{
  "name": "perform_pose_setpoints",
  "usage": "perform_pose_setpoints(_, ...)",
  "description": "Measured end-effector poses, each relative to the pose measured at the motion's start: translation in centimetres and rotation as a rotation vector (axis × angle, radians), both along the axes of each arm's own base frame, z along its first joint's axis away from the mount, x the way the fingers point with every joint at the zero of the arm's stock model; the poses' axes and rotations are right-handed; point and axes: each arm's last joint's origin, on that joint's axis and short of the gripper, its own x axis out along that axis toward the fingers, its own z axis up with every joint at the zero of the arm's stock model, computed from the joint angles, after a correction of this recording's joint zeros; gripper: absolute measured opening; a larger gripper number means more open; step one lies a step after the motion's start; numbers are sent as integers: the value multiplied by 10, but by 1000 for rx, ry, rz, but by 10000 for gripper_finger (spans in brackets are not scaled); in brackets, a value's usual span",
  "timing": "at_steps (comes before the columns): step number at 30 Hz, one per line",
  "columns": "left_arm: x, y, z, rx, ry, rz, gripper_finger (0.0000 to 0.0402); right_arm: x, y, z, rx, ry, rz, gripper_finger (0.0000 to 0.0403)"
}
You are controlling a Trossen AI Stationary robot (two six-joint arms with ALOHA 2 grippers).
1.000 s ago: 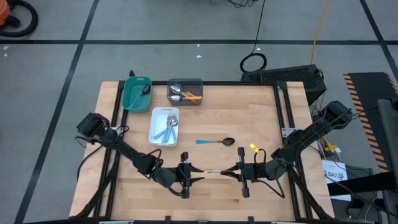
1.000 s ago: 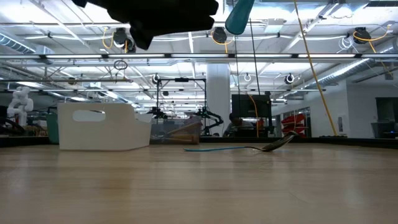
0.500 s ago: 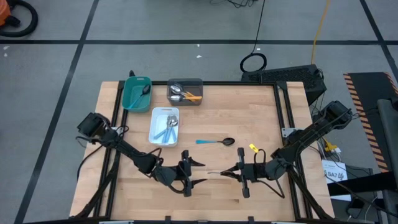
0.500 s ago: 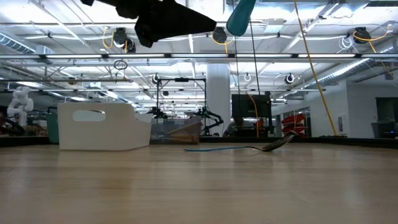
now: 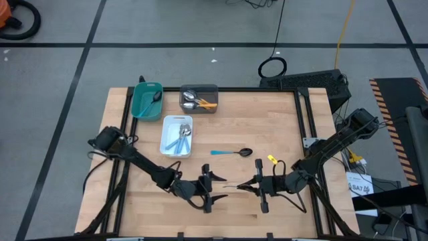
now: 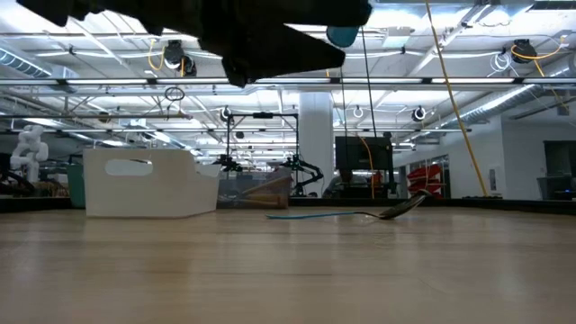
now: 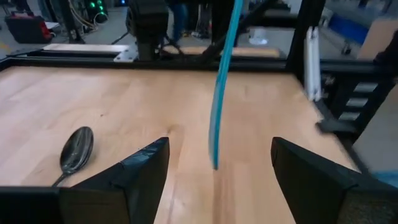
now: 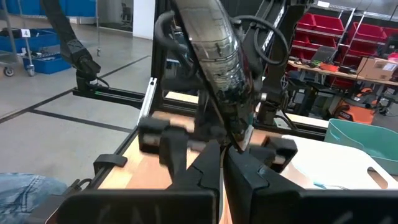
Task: Sort silverware by color (type)
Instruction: Put the bottom blue spoon into the green bin
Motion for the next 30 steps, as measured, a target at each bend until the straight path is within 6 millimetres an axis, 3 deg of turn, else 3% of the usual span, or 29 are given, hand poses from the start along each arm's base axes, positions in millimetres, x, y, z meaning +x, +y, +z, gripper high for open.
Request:
perform_pose_setpoints(8, 12, -7, 7, 61, -22, -9, 252, 0, 0, -1, -5, 6, -1, 2)
perform_pose_setpoints(27, 9, -1, 3, 75, 20, 152, 19, 0, -1, -1, -11, 4, -25, 2)
perform_pose_setpoints(30, 9, -1, 3, 65, 18, 156, 9, 0, -1, -1, -4, 4, -49, 7)
